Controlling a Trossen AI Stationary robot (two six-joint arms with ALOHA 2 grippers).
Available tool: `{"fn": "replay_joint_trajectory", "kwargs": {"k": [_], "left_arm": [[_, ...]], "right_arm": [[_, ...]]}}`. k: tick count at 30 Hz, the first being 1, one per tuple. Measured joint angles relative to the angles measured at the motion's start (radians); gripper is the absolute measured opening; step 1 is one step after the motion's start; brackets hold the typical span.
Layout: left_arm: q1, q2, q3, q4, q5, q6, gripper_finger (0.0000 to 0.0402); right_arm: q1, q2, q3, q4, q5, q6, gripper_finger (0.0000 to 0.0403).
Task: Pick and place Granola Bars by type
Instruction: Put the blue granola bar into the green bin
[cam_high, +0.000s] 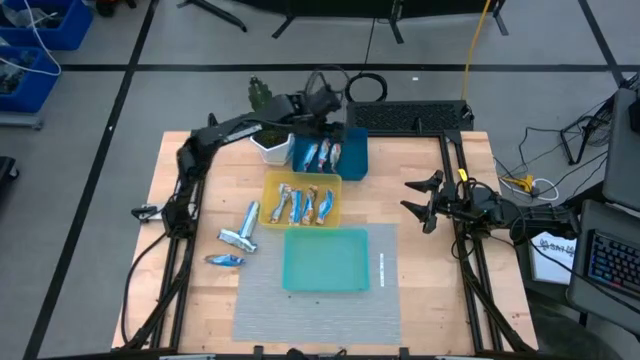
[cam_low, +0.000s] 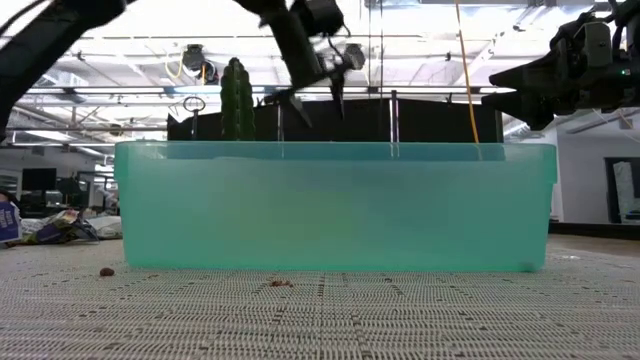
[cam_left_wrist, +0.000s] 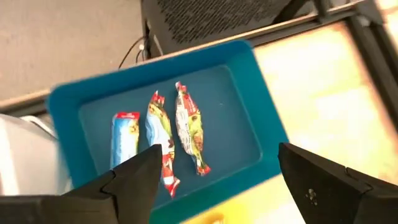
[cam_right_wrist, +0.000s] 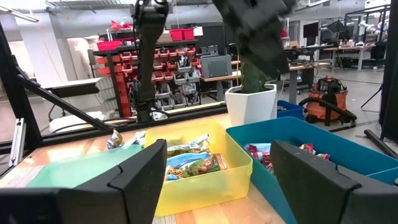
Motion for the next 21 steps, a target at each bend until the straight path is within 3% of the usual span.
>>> {"fn": "replay_joint_trajectory", "kwargs": {"k": [6, 12, 21], "left_arm": [[-0.04, -0.133, 0.0, -0.063, 0.009, 0.085, 0.0324], [-0.084, -0.237, 0.0, -0.105, 0.096, 0.23, 0.0324], [-0.141, -0.365, 0.0, -0.251, 0.106, 0.239, 0.0324]], "right_arm": [[0.0, 0.0, 0.0, 0.0, 0.0, 0.0, 0.0279], [0.0, 0.0, 0.0, 0.0, 0.0, 0.0, 0.0279], [0.0, 0.0, 0.0, 0.0, 0.0, 0.0, 0.0279]]}}
